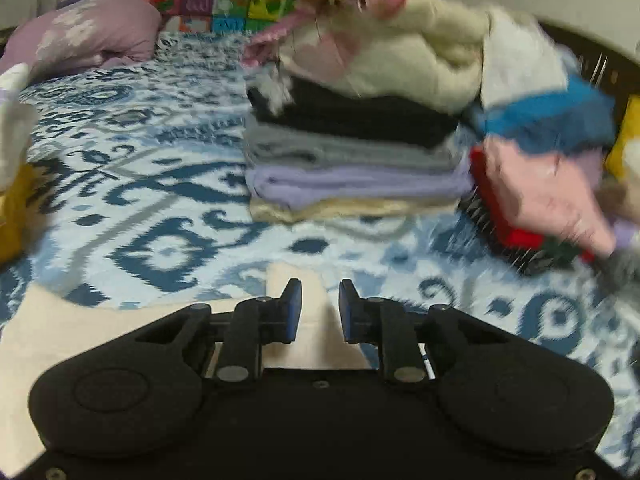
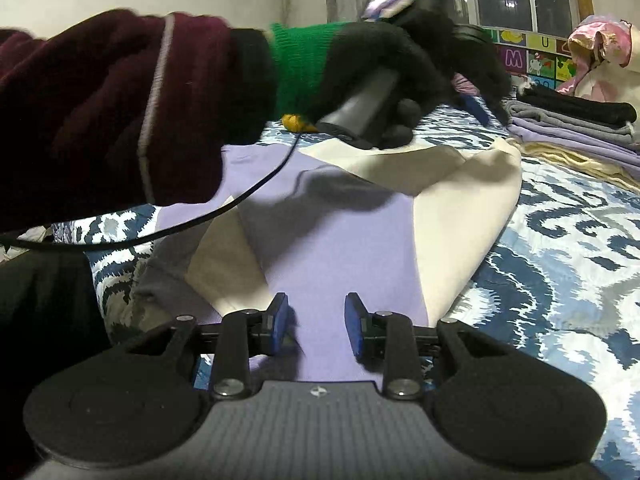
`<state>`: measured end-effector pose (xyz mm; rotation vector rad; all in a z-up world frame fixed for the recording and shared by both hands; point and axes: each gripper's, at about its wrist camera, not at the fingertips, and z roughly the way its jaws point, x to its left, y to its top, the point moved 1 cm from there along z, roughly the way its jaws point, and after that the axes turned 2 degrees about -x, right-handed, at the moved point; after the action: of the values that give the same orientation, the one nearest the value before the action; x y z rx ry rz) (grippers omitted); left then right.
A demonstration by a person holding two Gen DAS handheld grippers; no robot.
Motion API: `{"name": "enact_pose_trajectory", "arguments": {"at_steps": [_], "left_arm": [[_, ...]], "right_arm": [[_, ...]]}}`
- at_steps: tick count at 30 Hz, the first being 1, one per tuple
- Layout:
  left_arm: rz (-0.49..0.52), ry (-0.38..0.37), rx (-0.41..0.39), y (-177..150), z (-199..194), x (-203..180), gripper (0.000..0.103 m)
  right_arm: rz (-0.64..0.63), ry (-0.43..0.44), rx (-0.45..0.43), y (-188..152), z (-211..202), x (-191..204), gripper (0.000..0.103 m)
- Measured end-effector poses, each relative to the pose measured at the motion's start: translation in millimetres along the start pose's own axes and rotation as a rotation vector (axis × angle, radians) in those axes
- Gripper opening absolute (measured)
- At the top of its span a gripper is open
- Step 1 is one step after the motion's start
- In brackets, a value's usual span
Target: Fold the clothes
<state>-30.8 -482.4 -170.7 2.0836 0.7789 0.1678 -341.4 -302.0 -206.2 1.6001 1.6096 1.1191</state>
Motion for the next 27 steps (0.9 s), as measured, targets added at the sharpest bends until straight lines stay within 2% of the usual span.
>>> {"name": "enact_pose_trajectory", "arguments": {"at_steps": [4, 8, 11, 14, 19, 24, 27], "left_arm": [[0.032, 0.069, 0.046, -13.4, 33.7, 11.4, 0.022], [0.007, 0.087, 0.017, -7.6, 14.1, 17.9, 0.022], [-0.018, 0.106, -0.027, -9.3, -21.3, 29.3, 0.022], [-0.064, 0.156, -0.068, -16.2, -68.5, 48.6, 0.022], [-0.160, 0.236, -0.124, -45.3, -152.6, 92.5, 0.026], [-0.327, 0.313, -0.171, -88.4, -222.3, 137.6, 0.031], [-0.461, 0.300, -0.172, -116.5, -245.0, 157.1, 0.032]], "right_arm": [[0.011, 0.009, 0.001, 0.3, 1.0, -2.5, 0.033], [0.019, 0.021, 0.005, 0.8, 1.7, -4.5, 0.034], [0.007, 0.030, 0.010, 1.4, 0.2, -1.6, 0.036], [-0.026, 0.051, 0.020, 3.3, -4.8, 5.5, 0.035], [-0.033, 0.115, -0.037, 10.8, -26.8, 15.1, 0.034], [-0.011, 0.084, -0.074, 13.9, -35.2, 11.7, 0.034], [-0.007, 0.047, -0.082, 13.6, -34.9, 9.6, 0.035]]}}
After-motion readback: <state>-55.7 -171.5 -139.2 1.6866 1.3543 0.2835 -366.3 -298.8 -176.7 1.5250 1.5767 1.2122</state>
